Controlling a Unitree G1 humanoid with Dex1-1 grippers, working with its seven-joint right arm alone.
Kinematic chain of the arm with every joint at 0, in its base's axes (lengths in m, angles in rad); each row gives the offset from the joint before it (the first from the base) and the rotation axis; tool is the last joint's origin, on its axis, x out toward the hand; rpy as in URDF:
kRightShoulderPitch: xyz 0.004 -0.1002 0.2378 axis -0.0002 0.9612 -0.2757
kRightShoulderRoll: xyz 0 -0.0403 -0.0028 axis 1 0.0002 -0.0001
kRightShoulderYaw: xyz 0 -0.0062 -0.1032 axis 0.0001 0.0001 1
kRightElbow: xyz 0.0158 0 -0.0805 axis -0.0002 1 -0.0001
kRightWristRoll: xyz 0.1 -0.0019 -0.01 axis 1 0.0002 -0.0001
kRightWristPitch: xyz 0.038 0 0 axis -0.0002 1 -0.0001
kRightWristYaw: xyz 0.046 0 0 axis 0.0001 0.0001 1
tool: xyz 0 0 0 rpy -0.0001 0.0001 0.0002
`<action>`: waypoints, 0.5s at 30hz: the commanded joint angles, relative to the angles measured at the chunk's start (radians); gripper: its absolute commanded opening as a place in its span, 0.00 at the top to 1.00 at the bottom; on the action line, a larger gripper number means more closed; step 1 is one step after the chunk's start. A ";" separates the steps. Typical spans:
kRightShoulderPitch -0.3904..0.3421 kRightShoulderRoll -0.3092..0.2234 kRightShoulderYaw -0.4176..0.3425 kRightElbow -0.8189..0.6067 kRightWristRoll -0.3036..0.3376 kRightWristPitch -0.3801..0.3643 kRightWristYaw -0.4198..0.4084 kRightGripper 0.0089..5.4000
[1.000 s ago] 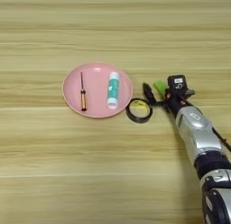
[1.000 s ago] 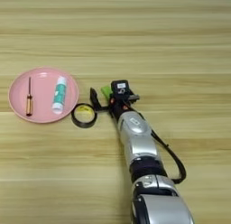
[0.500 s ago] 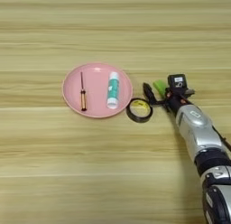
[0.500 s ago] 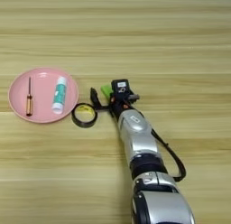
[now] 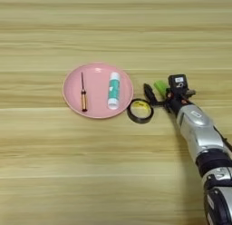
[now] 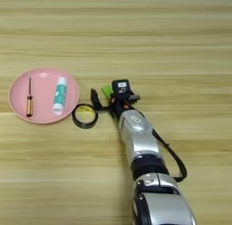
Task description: Move the objects on the table
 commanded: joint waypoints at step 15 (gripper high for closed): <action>0.013 -0.024 0.006 -0.083 0.031 0.139 0.061 0.00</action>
